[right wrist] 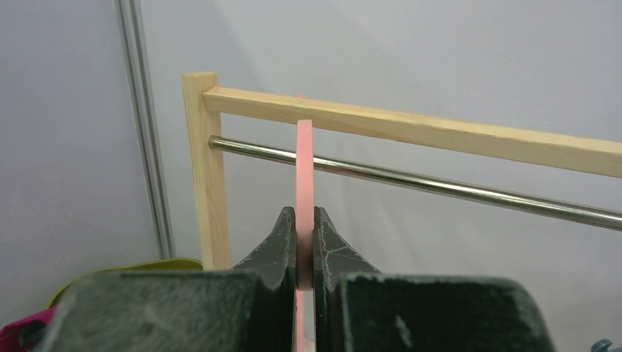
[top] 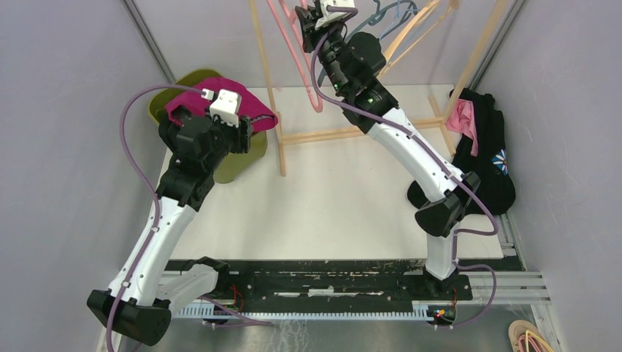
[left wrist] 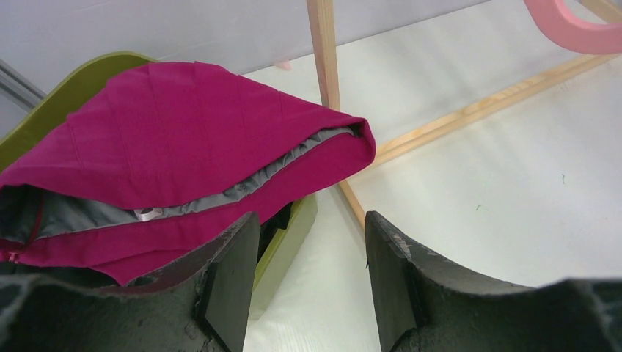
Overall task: Remove the skirt from the hanger
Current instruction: Place the hanger at the clothesline.
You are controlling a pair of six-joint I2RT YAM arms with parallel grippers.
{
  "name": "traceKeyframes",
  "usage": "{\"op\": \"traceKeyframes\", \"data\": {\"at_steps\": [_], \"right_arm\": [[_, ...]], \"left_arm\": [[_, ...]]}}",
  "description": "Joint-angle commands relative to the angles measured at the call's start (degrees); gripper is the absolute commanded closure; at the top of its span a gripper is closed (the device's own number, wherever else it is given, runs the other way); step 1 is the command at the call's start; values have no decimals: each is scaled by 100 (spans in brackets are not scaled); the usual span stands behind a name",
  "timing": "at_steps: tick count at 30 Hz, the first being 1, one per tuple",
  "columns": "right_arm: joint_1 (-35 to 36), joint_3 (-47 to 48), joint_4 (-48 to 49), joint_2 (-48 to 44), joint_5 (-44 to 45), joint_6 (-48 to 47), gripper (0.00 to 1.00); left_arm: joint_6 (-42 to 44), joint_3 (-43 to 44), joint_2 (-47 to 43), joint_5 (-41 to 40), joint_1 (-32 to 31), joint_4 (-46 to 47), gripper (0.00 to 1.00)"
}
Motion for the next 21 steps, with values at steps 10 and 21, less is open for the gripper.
{"op": "traceKeyframes", "data": {"at_steps": [10, 21], "right_arm": [[-54, 1136, 237, 845, 433, -127, 99], [-93, 694, 574, 602, 408, -80, 99]], "left_arm": [[367, 61, -260, -225, -24, -60, 38], [324, -99, -281, -210, -23, -57, 37]]}}
